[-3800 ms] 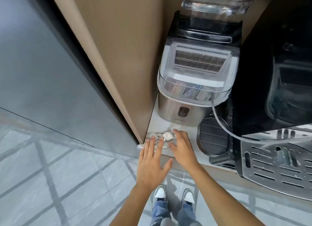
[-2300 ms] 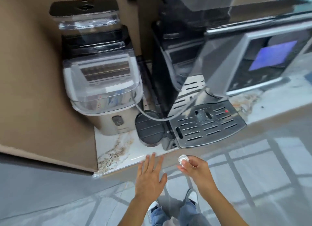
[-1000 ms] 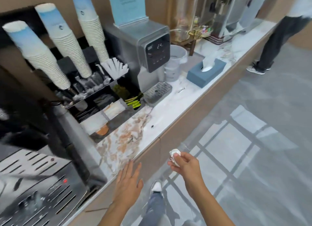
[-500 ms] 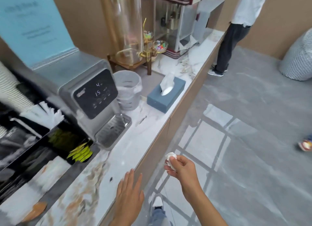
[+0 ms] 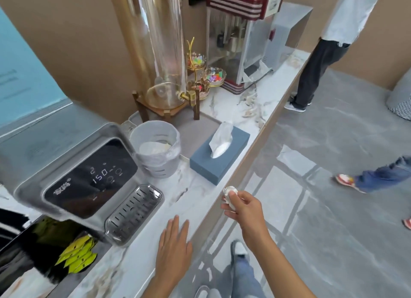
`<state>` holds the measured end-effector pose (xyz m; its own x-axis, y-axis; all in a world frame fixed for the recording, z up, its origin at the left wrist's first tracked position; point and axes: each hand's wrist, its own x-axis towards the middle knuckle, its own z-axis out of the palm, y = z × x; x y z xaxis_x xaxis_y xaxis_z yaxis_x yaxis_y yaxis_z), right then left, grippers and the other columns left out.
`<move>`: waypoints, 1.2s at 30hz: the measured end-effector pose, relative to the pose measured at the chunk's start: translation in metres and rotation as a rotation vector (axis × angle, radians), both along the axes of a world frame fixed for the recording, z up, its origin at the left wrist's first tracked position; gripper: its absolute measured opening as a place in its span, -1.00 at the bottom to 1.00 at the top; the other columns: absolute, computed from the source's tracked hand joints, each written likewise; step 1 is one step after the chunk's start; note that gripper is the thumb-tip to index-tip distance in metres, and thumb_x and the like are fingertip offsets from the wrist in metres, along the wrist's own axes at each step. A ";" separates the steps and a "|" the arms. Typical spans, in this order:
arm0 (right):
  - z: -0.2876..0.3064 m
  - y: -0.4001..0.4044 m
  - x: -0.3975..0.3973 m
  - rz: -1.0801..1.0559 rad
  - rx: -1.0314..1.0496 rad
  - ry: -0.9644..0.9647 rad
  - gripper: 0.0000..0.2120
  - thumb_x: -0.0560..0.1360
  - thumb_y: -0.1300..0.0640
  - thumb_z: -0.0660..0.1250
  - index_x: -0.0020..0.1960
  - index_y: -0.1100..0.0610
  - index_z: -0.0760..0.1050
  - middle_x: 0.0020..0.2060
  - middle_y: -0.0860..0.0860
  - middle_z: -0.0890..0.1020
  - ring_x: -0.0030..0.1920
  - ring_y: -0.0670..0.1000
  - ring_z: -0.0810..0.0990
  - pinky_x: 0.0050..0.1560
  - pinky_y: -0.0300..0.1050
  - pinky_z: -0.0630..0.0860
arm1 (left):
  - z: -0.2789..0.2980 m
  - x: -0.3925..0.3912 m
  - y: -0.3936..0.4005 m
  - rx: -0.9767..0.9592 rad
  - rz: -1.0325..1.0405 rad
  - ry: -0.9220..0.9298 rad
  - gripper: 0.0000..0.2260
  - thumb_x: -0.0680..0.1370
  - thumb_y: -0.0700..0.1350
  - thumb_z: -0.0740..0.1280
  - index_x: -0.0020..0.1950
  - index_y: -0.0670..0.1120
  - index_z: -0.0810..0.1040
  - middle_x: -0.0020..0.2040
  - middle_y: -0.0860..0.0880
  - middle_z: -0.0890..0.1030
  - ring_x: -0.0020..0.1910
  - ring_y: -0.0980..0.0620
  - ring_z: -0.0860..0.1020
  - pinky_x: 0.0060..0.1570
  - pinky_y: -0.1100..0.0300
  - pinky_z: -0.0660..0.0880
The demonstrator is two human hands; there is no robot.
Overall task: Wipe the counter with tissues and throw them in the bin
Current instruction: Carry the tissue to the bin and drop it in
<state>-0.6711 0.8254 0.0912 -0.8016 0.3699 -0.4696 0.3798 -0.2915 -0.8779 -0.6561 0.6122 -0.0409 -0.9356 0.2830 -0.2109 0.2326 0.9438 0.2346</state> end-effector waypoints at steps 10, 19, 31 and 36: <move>0.025 0.035 -0.152 0.308 -0.062 0.055 -0.78 0.56 0.11 0.36 0.06 0.27 0.61 -0.10 0.16 0.73 -0.20 0.08 0.68 -0.16 -0.09 0.61 | 0.001 -0.075 0.052 0.004 0.229 -0.006 -0.48 0.46 -0.01 0.24 0.43 -0.01 0.37 0.47 -0.14 0.38 0.45 -0.19 0.33 0.32 0.07 0.13; 0.048 0.007 -0.248 0.650 0.044 0.147 -0.94 0.53 0.16 0.40 -0.07 0.15 0.60 -0.37 -0.02 0.61 -0.38 0.00 0.52 -0.43 -0.20 0.49 | 0.004 -0.094 0.083 0.020 0.581 -0.043 -0.46 0.42 0.02 0.28 0.41 0.11 0.32 0.49 -0.10 0.37 0.44 -0.16 0.35 0.37 0.06 0.19; 0.047 -0.064 -0.292 0.953 0.560 0.395 -0.89 0.45 0.02 0.44 -0.08 0.04 0.64 -0.19 -0.08 0.70 -0.11 -0.02 0.66 -0.10 0.02 0.60 | 0.001 -0.097 0.085 0.042 0.634 -0.057 -0.46 0.39 0.05 0.24 0.39 0.13 0.39 0.47 -0.03 0.40 0.45 -0.04 0.21 0.34 0.08 0.20; 0.049 -0.065 -0.296 1.052 0.801 0.444 -0.82 0.45 -0.07 0.36 -0.13 0.03 0.61 -0.24 -0.02 0.71 -0.12 0.06 0.65 -0.16 0.04 0.60 | 0.004 -0.101 0.098 0.078 0.749 -0.058 -0.46 0.36 0.02 0.22 0.37 0.10 0.44 0.44 -0.06 0.45 0.43 -0.06 0.23 0.29 0.08 0.23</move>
<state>-0.9671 0.7607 0.1398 -0.8924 -0.4478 -0.0551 -0.2466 0.5864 -0.7715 -0.7569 0.7100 -0.0368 -0.8715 -0.4086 -0.2710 -0.4798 0.8247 0.2995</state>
